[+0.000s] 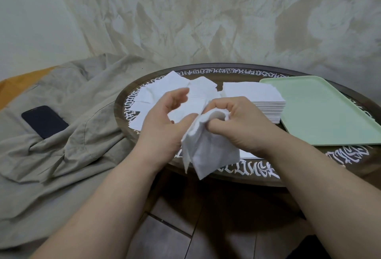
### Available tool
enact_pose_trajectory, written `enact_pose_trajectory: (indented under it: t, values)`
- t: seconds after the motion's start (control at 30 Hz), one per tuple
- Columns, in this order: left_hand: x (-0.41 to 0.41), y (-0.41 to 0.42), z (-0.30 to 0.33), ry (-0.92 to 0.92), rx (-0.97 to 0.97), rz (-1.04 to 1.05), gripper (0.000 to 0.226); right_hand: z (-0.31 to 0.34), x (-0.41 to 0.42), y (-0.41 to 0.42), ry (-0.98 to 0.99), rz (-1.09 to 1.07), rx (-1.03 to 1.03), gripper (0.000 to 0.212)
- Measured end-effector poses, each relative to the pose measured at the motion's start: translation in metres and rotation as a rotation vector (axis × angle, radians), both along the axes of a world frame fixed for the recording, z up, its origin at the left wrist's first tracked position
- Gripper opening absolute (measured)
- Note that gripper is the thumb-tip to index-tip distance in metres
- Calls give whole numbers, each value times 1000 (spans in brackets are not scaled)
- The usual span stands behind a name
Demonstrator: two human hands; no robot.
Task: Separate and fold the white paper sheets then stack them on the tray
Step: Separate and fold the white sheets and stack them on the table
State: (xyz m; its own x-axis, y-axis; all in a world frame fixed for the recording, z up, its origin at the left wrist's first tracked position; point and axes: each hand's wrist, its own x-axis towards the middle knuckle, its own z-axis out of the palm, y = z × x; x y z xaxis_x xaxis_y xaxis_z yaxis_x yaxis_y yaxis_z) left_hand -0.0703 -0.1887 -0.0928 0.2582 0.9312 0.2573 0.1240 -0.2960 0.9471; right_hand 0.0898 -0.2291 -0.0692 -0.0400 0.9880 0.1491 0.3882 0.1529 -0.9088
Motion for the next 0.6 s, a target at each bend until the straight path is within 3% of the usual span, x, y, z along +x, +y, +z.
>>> enact_pose_trajectory:
  t: [0.07, 0.13, 0.3, 0.43, 0.6]
  values:
    - [0, 2, 2, -18, -61, 66, 37, -2, 3, 1, 53, -42, -4, 32]
    - [1, 0, 4, -91, -180, 32, 15, -4, 4, 4, 64, -86, 8, 30]
    - [0, -2, 5, -239, -356, -158, 45, -8, 9, 11, 113, -212, 16, 17]
    - [-1, 0, 2, -182, -279, -164, 26, -8, 11, 11, 158, -245, 8, 14]
    - [-1, 1, 2, -186, -256, -82, 28, -2, 11, 6, 293, -138, -11, 21]
